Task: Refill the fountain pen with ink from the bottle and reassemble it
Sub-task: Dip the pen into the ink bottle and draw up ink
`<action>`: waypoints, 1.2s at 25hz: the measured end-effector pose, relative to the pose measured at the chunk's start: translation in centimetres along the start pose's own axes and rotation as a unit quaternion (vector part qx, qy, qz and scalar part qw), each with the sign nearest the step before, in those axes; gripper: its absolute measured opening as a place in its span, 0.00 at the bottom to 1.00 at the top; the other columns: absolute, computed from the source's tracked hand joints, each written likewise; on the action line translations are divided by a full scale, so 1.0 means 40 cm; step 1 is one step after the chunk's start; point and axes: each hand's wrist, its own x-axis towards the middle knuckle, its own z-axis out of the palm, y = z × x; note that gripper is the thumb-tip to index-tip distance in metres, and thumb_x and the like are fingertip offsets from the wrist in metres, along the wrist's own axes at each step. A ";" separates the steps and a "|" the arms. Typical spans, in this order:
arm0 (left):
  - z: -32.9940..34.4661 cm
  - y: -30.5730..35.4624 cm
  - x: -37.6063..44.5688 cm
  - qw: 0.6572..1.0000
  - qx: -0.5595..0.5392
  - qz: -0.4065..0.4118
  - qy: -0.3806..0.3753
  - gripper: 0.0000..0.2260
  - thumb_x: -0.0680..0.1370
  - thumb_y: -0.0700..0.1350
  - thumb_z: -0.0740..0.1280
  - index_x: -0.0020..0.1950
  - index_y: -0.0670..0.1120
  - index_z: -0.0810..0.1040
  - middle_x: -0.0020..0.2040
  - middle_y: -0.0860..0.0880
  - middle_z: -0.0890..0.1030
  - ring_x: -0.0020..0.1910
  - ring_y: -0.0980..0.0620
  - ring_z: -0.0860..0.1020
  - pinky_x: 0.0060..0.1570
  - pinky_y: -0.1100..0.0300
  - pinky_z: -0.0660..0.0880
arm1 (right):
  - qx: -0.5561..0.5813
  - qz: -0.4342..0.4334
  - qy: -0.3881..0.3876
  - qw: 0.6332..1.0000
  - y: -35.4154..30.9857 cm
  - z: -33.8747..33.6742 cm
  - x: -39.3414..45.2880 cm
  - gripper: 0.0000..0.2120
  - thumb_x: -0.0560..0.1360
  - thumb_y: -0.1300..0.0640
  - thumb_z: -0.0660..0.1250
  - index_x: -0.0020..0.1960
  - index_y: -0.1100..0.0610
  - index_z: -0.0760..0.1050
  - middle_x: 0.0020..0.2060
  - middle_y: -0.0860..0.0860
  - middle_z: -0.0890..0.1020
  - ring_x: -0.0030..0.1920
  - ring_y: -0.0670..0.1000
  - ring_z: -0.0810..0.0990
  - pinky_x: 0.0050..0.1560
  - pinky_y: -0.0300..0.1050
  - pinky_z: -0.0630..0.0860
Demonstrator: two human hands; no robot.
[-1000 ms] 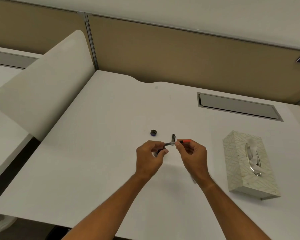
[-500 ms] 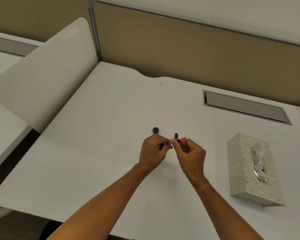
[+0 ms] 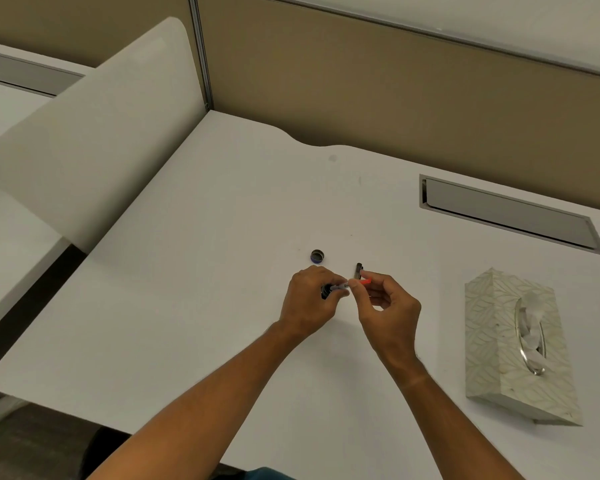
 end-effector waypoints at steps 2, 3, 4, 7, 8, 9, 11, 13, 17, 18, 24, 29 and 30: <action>0.001 -0.005 0.001 1.000 -0.002 0.001 -0.007 0.09 0.70 0.43 0.75 0.48 0.42 0.84 0.43 0.45 0.86 0.42 0.49 0.82 0.46 0.59 0.76 | 0.001 -0.009 0.001 1.000 0.005 -0.001 0.002 0.08 0.72 0.60 0.74 0.50 0.61 0.83 0.42 0.52 0.86 0.42 0.45 0.84 0.43 0.31 0.79; 0.002 -0.006 0.000 1.000 -0.002 0.002 -0.009 0.09 0.70 0.44 0.75 0.48 0.42 0.84 0.43 0.46 0.86 0.42 0.49 0.82 0.46 0.58 0.77 | 0.000 -0.013 0.001 1.000 0.006 -0.002 0.003 0.07 0.72 0.60 0.74 0.49 0.62 0.83 0.42 0.52 0.86 0.42 0.45 0.83 0.43 0.30 0.78; 0.003 -0.007 -0.001 1.000 -0.002 0.003 -0.009 0.10 0.70 0.44 0.75 0.49 0.42 0.84 0.44 0.45 0.86 0.42 0.49 0.82 0.46 0.58 0.77 | -0.002 -0.015 0.001 1.000 0.006 -0.002 0.004 0.07 0.72 0.60 0.74 0.49 0.62 0.83 0.41 0.53 0.86 0.42 0.45 0.83 0.43 0.30 0.78; 0.004 -0.005 -0.001 1.000 -0.003 0.003 -0.001 0.10 0.70 0.43 0.75 0.48 0.41 0.84 0.44 0.44 0.85 0.42 0.48 0.82 0.46 0.59 0.76 | -0.003 -0.019 -0.003 1.000 0.007 0.001 0.006 0.07 0.72 0.60 0.74 0.49 0.62 0.83 0.42 0.52 0.86 0.41 0.46 0.84 0.43 0.32 0.79; 0.004 -0.004 0.000 1.000 -0.003 0.002 0.000 0.09 0.70 0.43 0.74 0.48 0.41 0.84 0.43 0.44 0.85 0.42 0.48 0.82 0.46 0.59 0.76 | 0.000 -0.019 -0.004 1.000 0.008 0.002 0.006 0.07 0.72 0.60 0.74 0.49 0.62 0.83 0.42 0.52 0.86 0.41 0.46 0.84 0.43 0.33 0.80; 0.004 -0.004 0.000 1.000 -0.003 0.001 -0.001 0.09 0.70 0.43 0.74 0.48 0.41 0.84 0.43 0.44 0.85 0.42 0.47 0.82 0.46 0.59 0.76 | 0.001 -0.020 -0.004 1.000 0.009 0.002 0.006 0.07 0.72 0.60 0.74 0.49 0.62 0.83 0.42 0.52 0.86 0.41 0.46 0.84 0.43 0.34 0.80; 0.005 -0.006 0.000 1.000 0.002 0.005 -0.003 0.10 0.70 0.43 0.74 0.49 0.41 0.84 0.43 0.44 0.85 0.42 0.47 0.82 0.46 0.57 0.77 | 0.002 -0.024 -0.003 1.000 0.012 0.003 0.007 0.06 0.73 0.61 0.74 0.49 0.62 0.83 0.41 0.52 0.86 0.41 0.46 0.84 0.43 0.35 0.81; 0.008 -0.007 0.000 1.000 0.004 0.010 -0.002 0.11 0.70 0.44 0.74 0.49 0.41 0.84 0.43 0.44 0.85 0.42 0.47 0.82 0.46 0.55 0.78 | 0.001 -0.025 -0.003 1.000 0.017 0.004 0.010 0.06 0.73 0.61 0.74 0.48 0.61 0.83 0.41 0.52 0.86 0.41 0.47 0.84 0.43 0.36 0.81; 0.016 -0.009 0.000 1.000 0.004 0.010 0.008 0.09 0.70 0.43 0.75 0.49 0.42 0.84 0.43 0.45 0.85 0.41 0.48 0.82 0.45 0.55 0.78 | 0.004 -0.028 -0.012 1.000 0.020 0.009 0.011 0.06 0.72 0.61 0.74 0.48 0.61 0.83 0.41 0.51 0.86 0.41 0.46 0.84 0.43 0.35 0.81; 0.017 -0.010 0.000 1.000 0.005 0.009 0.009 0.09 0.70 0.43 0.74 0.49 0.42 0.84 0.42 0.45 0.85 0.41 0.48 0.82 0.45 0.55 0.78 | 0.004 -0.030 -0.014 0.999 0.020 0.010 0.010 0.06 0.72 0.61 0.74 0.48 0.61 0.83 0.41 0.51 0.86 0.41 0.46 0.84 0.43 0.34 0.80; 0.022 -0.016 -0.002 1.000 0.010 0.009 0.010 0.08 0.71 0.42 0.74 0.48 0.41 0.84 0.42 0.44 0.86 0.40 0.47 0.82 0.43 0.55 0.79 | 0.001 -0.031 -0.020 0.999 0.028 0.010 0.012 0.07 0.72 0.60 0.74 0.49 0.60 0.83 0.41 0.51 0.86 0.42 0.45 0.84 0.43 0.32 0.79; 0.021 -0.020 0.000 1.000 0.008 0.007 0.010 0.08 0.71 0.43 0.73 0.48 0.41 0.84 0.41 0.44 0.86 0.40 0.47 0.82 0.43 0.56 0.78 | -0.007 -0.037 -0.028 0.999 0.030 0.016 0.015 0.08 0.72 0.59 0.74 0.49 0.60 0.83 0.42 0.50 0.85 0.41 0.44 0.84 0.44 0.30 0.79; 0.021 -0.021 0.000 1.000 0.007 0.005 0.010 0.08 0.71 0.43 0.72 0.48 0.41 0.84 0.41 0.44 0.86 0.40 0.47 0.82 0.43 0.56 0.78 | -0.010 -0.038 -0.030 0.999 0.031 0.017 0.015 0.08 0.72 0.59 0.74 0.50 0.60 0.83 0.42 0.51 0.85 0.41 0.44 0.84 0.44 0.31 0.79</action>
